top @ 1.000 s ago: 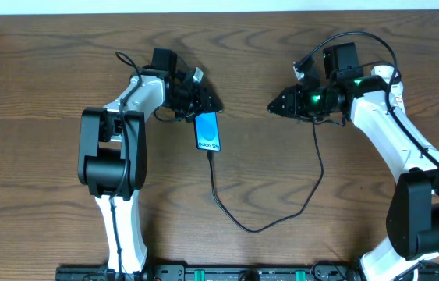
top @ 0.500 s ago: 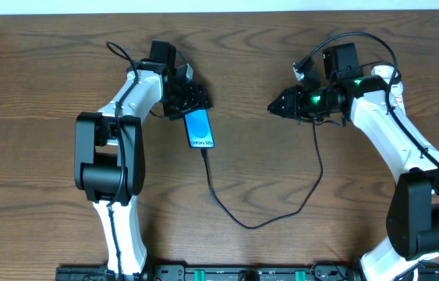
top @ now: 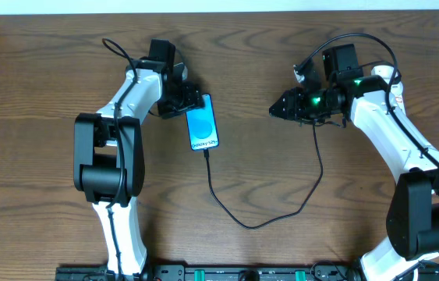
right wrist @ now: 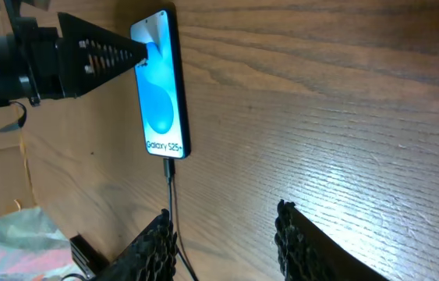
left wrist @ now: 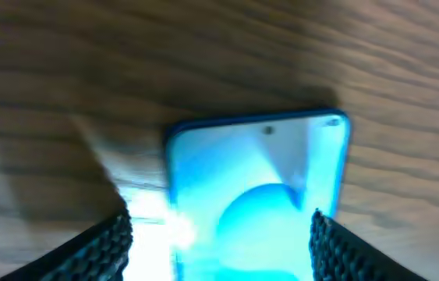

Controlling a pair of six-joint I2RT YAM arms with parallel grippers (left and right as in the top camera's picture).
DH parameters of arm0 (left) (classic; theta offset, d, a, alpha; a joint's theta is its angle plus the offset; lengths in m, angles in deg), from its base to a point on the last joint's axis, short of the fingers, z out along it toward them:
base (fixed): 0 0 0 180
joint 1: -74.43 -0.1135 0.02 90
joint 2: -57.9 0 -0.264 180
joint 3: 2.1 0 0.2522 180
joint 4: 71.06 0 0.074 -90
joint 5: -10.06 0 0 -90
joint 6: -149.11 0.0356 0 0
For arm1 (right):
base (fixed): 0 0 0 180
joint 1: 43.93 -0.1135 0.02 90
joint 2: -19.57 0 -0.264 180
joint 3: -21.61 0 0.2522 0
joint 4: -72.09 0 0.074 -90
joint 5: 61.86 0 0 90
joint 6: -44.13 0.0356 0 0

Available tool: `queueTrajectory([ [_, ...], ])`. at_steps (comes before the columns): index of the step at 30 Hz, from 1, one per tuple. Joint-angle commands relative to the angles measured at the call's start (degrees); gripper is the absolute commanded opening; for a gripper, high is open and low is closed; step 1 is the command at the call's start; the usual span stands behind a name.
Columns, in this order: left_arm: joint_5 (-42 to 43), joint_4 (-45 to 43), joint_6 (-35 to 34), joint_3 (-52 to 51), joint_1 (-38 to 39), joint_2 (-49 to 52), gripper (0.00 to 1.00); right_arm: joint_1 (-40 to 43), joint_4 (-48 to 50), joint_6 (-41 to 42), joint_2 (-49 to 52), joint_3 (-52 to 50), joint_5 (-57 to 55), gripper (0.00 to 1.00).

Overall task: Plug charger to phone and switch on socket
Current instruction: 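Release the phone and retract the left gripper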

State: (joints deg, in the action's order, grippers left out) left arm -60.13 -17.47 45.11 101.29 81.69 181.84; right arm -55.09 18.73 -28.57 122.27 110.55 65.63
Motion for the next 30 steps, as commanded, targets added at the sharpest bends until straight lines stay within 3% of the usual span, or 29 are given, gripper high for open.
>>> queueTrajectory([
  [1, -11.0, 4.2, 0.4, 0.6, -1.5, 0.3, 0.80, -0.6, -0.1, -1.7, -0.2, 0.2, -0.8, 0.41],
  [5, -15.3, 9.4, 0.4, 3.6, -1.9, -8.7, 0.88, -0.5, 0.0, -1.7, -0.2, 0.2, -1.4, 0.37],
  [6, -16.9, 10.1, 0.4, 3.7, -1.7, -11.3, 0.97, -0.5, 0.0, -1.8, -0.2, 0.2, -1.6, 0.37],
  [11, -27.2, 12.1, 0.4, 3.7, -0.3, -28.7, 0.97, 0.0, -0.1, -3.7, -1.1, 0.2, -4.9, 0.38],
  [16, -31.2, 13.5, 0.4, 3.7, 0.6, -38.8, 0.97, 2.6, -0.1, -4.1, -4.5, 0.3, -7.3, 0.38],
  [20, -31.0, 14.8, 0.4, 3.7, 0.6, -44.4, 0.97, 5.5, -0.1, -4.7, -9.9, 0.3, -9.6, 0.28],
  [23, -29.4, 18.1, 0.4, 3.7, 0.6, -47.2, 0.98, 9.5, -0.5, -4.1, -15.3, 0.3, -13.2, 0.09],
  [25, -29.0, 20.3, 0.4, 3.7, 0.6, -47.7, 0.97, 12.9, -1.7, -2.7, -16.6, 0.5, -14.1, 0.01],
  [30, -29.1, 23.5, 0.4, 3.6, 0.6, -47.4, 0.97, 23.9, -6.7, -2.8, -16.3, 5.2, -14.0, 0.01],
])
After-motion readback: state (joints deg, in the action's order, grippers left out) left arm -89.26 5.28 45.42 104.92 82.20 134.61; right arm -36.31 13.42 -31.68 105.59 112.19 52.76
